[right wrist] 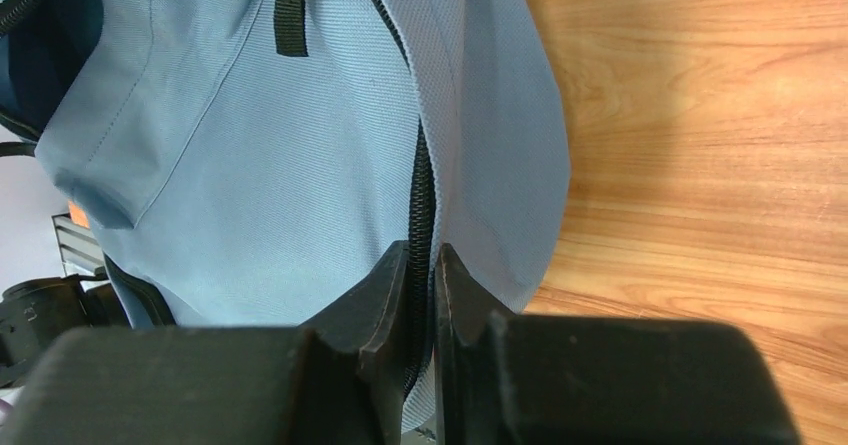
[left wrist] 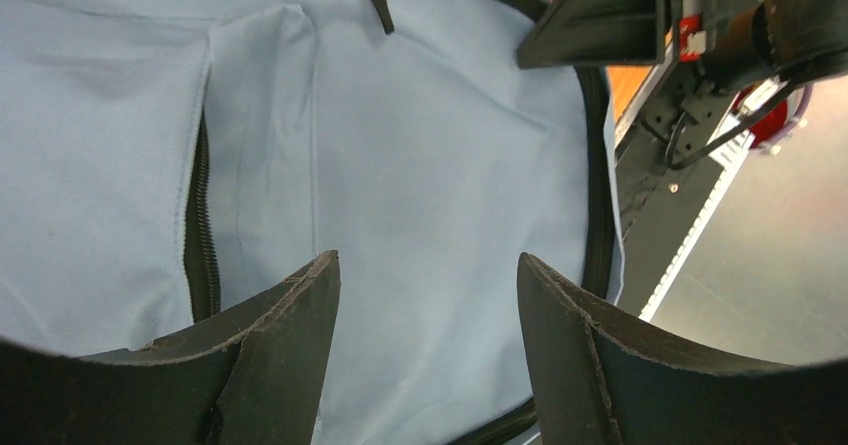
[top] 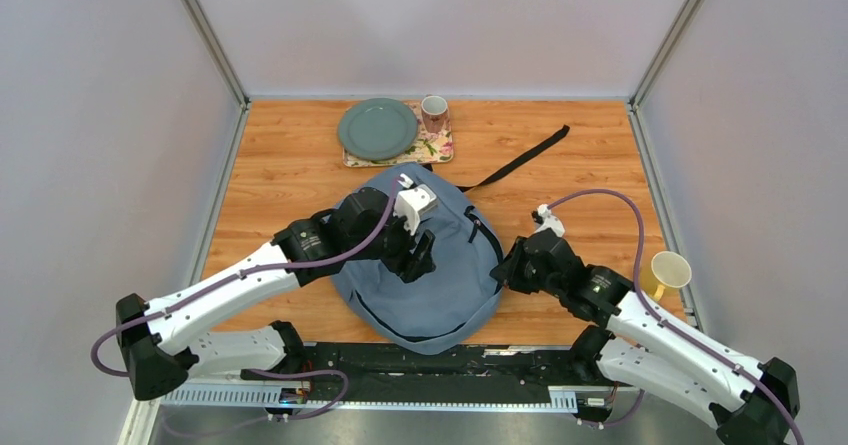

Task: Pack the student bag
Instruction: Adjust the student bag at the center of the board.

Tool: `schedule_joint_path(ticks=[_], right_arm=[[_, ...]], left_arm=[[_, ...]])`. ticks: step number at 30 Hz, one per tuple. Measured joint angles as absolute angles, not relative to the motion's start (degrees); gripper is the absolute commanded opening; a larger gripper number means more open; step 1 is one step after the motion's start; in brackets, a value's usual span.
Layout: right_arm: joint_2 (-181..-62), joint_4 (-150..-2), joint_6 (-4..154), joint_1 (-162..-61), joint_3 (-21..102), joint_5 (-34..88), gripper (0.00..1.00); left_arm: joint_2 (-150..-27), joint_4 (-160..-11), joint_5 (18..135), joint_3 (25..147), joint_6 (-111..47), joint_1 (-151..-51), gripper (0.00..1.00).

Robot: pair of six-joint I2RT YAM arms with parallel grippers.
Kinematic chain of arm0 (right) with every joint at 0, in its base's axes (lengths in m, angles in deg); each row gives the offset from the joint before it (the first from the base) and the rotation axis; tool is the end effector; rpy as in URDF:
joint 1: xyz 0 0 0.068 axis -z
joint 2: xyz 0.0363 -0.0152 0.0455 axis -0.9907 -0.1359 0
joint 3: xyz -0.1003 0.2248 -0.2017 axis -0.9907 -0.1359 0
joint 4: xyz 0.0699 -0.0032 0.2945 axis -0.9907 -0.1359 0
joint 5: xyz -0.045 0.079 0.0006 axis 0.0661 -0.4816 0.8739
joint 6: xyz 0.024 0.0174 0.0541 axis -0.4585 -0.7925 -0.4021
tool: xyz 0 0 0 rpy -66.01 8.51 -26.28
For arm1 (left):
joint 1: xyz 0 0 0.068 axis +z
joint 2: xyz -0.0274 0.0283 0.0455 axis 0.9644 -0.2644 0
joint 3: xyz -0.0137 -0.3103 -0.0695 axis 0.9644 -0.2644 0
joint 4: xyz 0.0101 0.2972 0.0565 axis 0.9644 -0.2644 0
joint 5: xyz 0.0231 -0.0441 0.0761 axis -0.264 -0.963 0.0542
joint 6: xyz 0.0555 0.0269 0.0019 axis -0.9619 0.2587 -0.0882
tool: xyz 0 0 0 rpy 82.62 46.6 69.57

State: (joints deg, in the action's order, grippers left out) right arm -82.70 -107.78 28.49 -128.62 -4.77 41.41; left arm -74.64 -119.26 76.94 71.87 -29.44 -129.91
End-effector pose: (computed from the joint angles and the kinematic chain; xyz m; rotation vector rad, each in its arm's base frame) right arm 0.1218 0.1196 0.2386 0.2150 2.4408 0.6899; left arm 0.1445 -0.2196 0.3605 0.8837 2.1273 -0.8133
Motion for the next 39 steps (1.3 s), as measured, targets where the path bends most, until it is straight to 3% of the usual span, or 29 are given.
schedule_joint_path(ticks=[13, 25, 39], right_arm=[[-85.39, -108.70, 29.30, -128.62, -2.93, 41.63, 0.15], [-85.28, -108.55, 29.30, -128.62, -2.93, 41.59, 0.15], [-85.06, -108.55, 29.47, -128.62, -2.93, 41.54, 0.15]], left_arm=[[-78.01, -115.65, 86.95, 62.65, -30.53, -131.22, 0.76], [-82.55, -109.51, 96.92, 64.15, -37.35, -131.49, 0.81], [-93.13, -115.59, 107.15, 70.10, -38.69, -131.70, 0.86]])
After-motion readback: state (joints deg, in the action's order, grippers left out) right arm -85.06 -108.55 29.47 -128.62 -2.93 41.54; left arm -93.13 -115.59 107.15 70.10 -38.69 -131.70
